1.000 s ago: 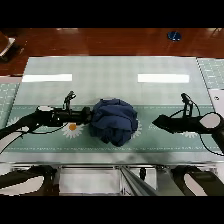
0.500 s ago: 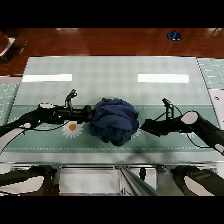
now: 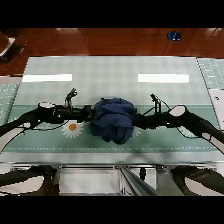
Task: Fold the shirts.
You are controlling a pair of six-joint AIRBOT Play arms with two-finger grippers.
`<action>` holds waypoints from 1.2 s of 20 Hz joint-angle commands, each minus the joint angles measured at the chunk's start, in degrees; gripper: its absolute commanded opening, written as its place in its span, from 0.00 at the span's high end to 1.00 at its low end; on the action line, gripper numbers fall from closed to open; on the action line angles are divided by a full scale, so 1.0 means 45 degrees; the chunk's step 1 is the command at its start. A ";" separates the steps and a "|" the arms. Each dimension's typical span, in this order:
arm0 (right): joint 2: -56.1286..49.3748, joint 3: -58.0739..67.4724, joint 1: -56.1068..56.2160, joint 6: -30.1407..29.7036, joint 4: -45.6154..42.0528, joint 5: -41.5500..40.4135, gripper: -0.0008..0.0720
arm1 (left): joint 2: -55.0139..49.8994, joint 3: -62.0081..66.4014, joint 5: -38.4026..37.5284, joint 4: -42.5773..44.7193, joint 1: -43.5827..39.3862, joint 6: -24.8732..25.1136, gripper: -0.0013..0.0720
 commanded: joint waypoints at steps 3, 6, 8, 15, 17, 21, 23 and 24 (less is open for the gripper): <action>0.0656 0.4488 -0.0850 0.1209 -0.4221 0.2773 0.96 | 0.1506 0.1642 -0.0792 -0.0039 0.1292 0.0257 0.95; 0.1948 0.8485 -0.1661 0.2205 -0.6849 0.4741 0.96 | 0.3177 0.3832 -0.1156 0.0083 0.2749 -0.0418 0.95; 0.3075 1.0559 -0.2001 0.2390 -0.8048 0.5323 0.96 | 0.4459 0.5357 -0.1205 0.1292 0.3653 -0.1195 0.95; 0.5999 1.4333 -0.2093 0.2540 -0.9942 0.6445 0.96 | 0.8310 1.0083 -0.1248 0.5576 0.5508 -0.3546 0.95; 0.6766 1.4513 -0.2093 0.2841 -1.0355 0.6747 0.96 | 0.9360 1.0860 -0.1137 0.7033 0.5727 -0.4265 0.95; 0.8092 1.4508 -0.2093 0.3303 -1.0972 0.7480 0.96 | 1.1730 1.1069 -0.1137 1.0219 0.5901 -0.5770 0.95; 0.8408 1.4508 -0.2093 0.3473 -1.1118 0.8004 0.96 | 1.2565 1.0890 -0.1705 1.0938 0.5901 -0.5994 0.95; 0.8451 1.4508 -0.2093 0.3492 -1.1142 0.8272 0.96 | 1.2832 1.0715 -0.2161 1.1074 0.5901 -0.5994 0.95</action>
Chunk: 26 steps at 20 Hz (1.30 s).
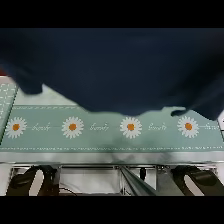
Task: Fold the shirts.
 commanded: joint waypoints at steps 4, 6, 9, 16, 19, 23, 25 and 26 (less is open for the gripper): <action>0.0500 -0.0520 -0.0010 0.0282 -0.0403 0.1151 0.96 | 0.1409 -0.1627 -0.2618 0.1535 0.0058 -0.0661 0.95; 0.0447 -0.1545 -0.0010 0.0287 -0.0403 0.1107 0.96 | 0.1389 -0.3235 -0.3177 0.0782 0.0058 -0.0665 0.95; -0.0384 -0.3381 -0.0010 0.0044 -0.0170 0.0719 0.97 | 0.1258 -0.6601 -0.3104 -0.0160 -0.0034 -0.0656 0.95; -0.6659 -0.4143 -0.0010 -0.0563 0.0029 -0.3716 0.97 | -0.2001 -1.3333 0.1350 -0.0680 -0.2268 -0.0651 0.95; -0.9656 -0.2715 -0.0010 -0.0408 0.0442 -0.3589 0.97 | -0.4935 -1.3245 0.3410 -0.0845 -0.3823 -0.0651 0.95; -1.2070 -0.1452 -0.0024 0.0340 0.0806 -0.3541 0.96 | -0.7461 -1.1982 0.5008 -0.0947 -0.4833 -0.0665 0.94; -1.2517 -0.1447 -0.0175 0.0874 0.1098 -0.3463 0.90 | -0.8043 -1.1171 0.4697 -0.1127 -0.4828 -0.0709 0.55; -1.2541 -0.1447 -0.0321 0.1001 0.1151 -0.3332 0.63 | -0.8140 -1.0754 0.4357 -0.1059 -0.4770 -0.0695 0.30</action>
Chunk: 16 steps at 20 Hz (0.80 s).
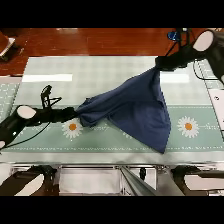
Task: Fold the shirts.
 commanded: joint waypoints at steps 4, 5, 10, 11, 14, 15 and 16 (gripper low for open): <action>-0.0102 0.0680 -0.1923 0.0180 -0.0787 0.2837 0.42 | -0.0831 0.3419 -0.3891 0.2229 0.1627 0.0039 0.29; 0.0350 0.0559 -0.2501 0.0155 -0.1627 0.3419 0.42 | -0.0607 0.3823 -0.4580 0.2715 0.2390 0.0039 0.29; 0.4556 -0.6062 -0.5999 0.0913 -0.1239 0.1496 0.42 | -0.0078 0.2526 -0.6081 0.0821 0.4745 0.0019 0.29; 0.5382 -0.7791 -0.6397 0.0685 -0.0578 0.1122 0.42 | -0.0180 0.1768 -0.6096 -0.0529 0.4648 0.0899 0.29; 0.7499 -1.1832 -0.6868 -0.0262 0.0981 0.0510 0.42 | -0.0709 0.0117 -0.5576 -0.2963 0.3463 0.3181 0.29; 0.7902 -1.2590 -0.6858 -0.0364 0.1287 0.0583 0.42 | -0.1005 -0.0097 -0.5173 -0.2939 0.2822 0.3220 0.29; 0.8194 -1.3202 -0.6853 -0.0544 0.1627 0.0685 0.42 | -0.1287 -0.0136 -0.4838 -0.2939 0.2259 0.3235 0.29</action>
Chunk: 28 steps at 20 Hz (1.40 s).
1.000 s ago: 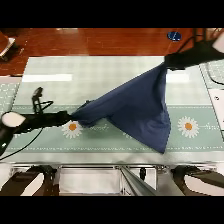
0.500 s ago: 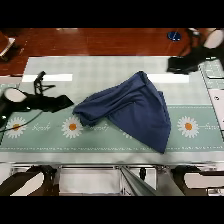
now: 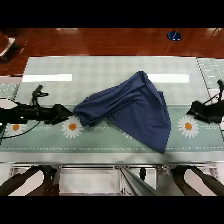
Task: Fold the shirts.
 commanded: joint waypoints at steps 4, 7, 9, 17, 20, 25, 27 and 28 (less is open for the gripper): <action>0.1651 -0.3599 -0.0418 -0.0981 0.1496 0.0656 0.42 | -0.1880 -0.0486 0.2652 -0.1365 -0.3400 0.1166 0.29; 0.1651 -0.3599 -0.0418 -0.1462 0.1491 0.1661 0.42 | -0.2691 0.0024 0.3439 -0.1370 -0.4138 0.0860 0.30; 0.1651 -0.3599 -0.0418 -0.1496 0.1413 0.1972 0.42 | -0.2963 0.0369 0.3264 -0.1370 -0.4133 0.0918 0.89; 0.1151 -0.4585 0.0515 -0.1598 0.1617 0.2322 0.42 | -0.2963 0.0602 0.3143 -0.1365 -0.4138 0.1044 0.95; 0.0646 -0.4590 0.1020 -0.1690 0.1953 0.1841 0.42 | -0.2963 0.0602 0.3060 -0.1370 -0.4138 0.1044 0.95; -0.0549 -0.4585 0.1909 -0.2021 0.3546 -0.0287 0.42 | -0.2963 0.0602 0.3045 -0.1375 -0.4138 0.1044 0.95; -0.1122 -0.4580 0.2443 -0.2414 0.4915 -0.1350 0.42 | -0.2963 0.0607 0.3045 -0.1375 -0.4138 0.1039 0.95; -0.1399 -0.4478 0.2807 -0.2579 0.5523 -0.1773 0.46 | -0.2963 0.0607 0.3045 -0.1375 -0.4138 0.1039 0.95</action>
